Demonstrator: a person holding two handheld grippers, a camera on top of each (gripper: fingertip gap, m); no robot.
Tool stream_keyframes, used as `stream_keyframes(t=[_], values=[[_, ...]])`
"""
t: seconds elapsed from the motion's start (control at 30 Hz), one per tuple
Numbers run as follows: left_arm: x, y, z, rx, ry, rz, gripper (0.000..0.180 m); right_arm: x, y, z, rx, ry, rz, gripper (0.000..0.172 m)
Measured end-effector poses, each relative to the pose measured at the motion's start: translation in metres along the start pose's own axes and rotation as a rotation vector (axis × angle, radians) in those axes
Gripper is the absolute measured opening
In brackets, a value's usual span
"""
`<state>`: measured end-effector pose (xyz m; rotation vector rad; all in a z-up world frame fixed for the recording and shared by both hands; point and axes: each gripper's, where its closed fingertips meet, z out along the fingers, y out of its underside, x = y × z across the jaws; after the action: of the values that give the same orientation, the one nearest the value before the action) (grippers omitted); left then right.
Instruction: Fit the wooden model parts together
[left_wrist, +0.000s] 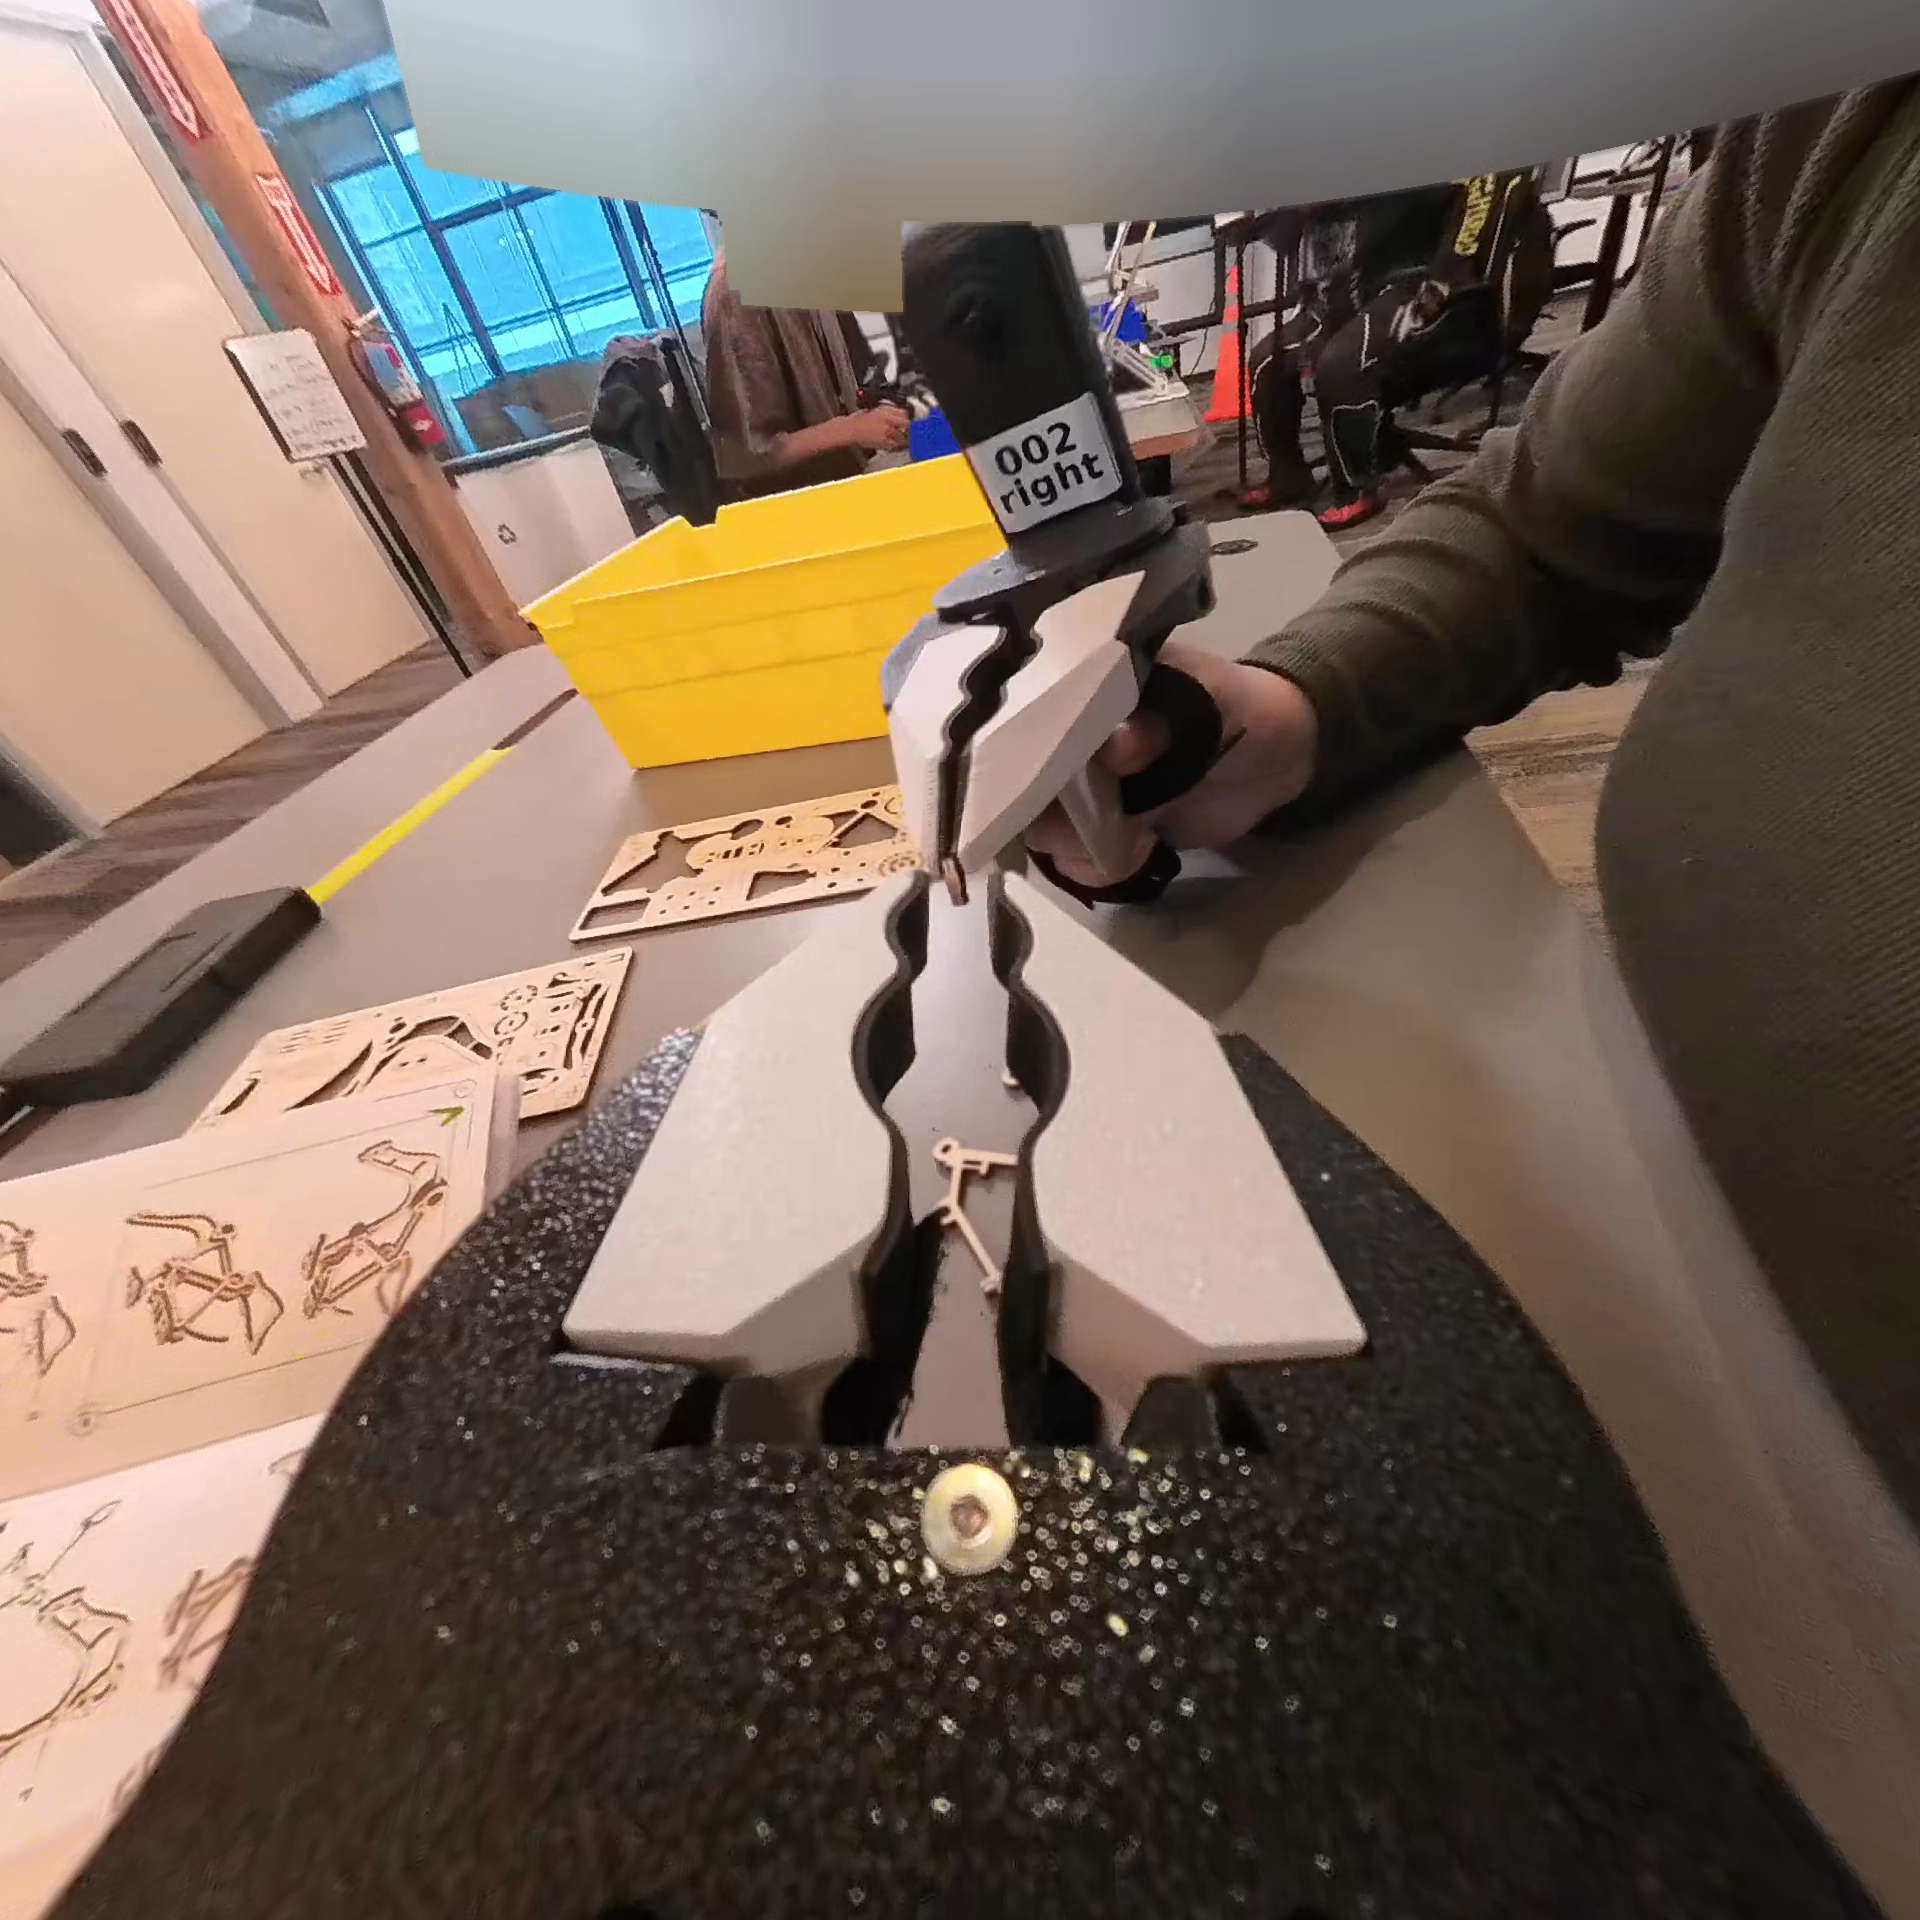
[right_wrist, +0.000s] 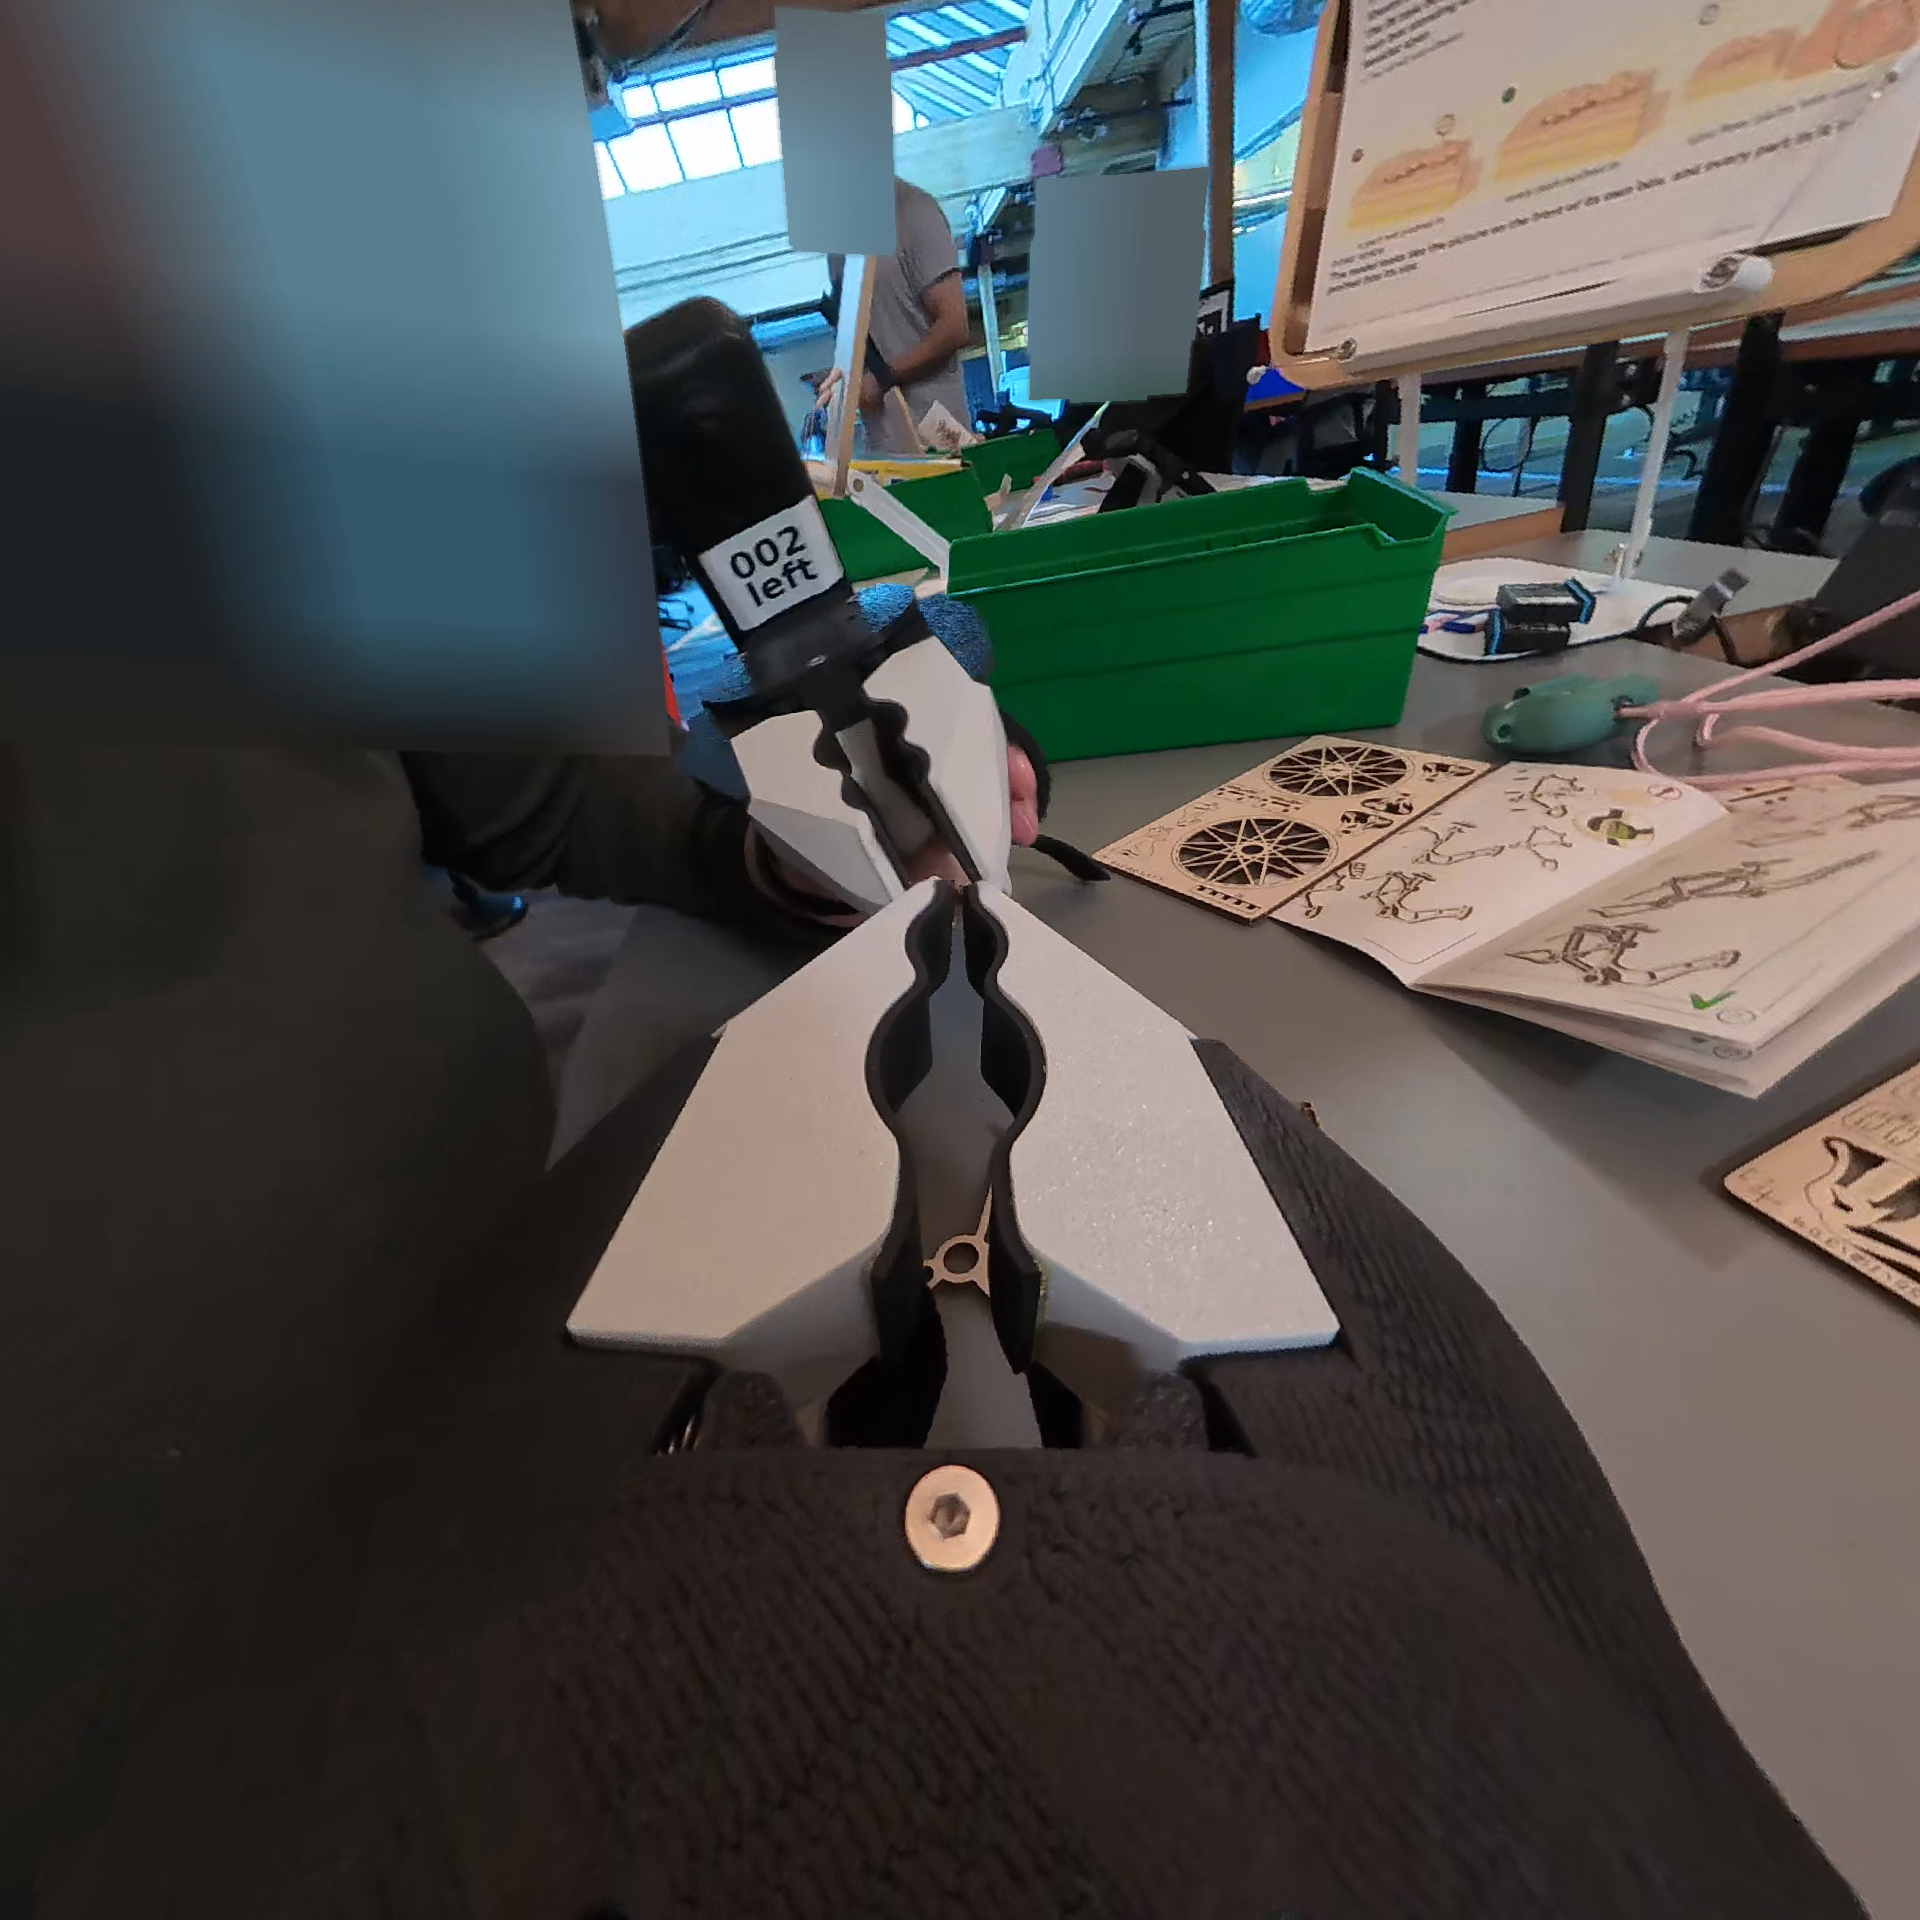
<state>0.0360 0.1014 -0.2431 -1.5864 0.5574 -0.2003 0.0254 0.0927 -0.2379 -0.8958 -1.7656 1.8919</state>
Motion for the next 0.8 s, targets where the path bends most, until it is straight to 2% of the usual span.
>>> stream_keyframes(t=[0.53, 0.67, 0.8], values=[[0.0040, 0.0030, -0.0005, -0.007, 0.020, -0.001, 0.005, -0.0064, 0.0035, 0.0024, -0.019, -0.022, -0.050, 0.000], [0.0023, 0.0035, -0.0010, -0.023, -0.021, 0.068, 0.004, -0.0051, 0.0031, 0.0030, -0.011, -0.006, -0.045, 0.000], [0.0000, 0.0038, -0.0012, -0.053, -0.094, 0.210, 0.004, -0.0035, 0.0011, 0.0036, 0.015, 0.007, -0.018, 0.000]])
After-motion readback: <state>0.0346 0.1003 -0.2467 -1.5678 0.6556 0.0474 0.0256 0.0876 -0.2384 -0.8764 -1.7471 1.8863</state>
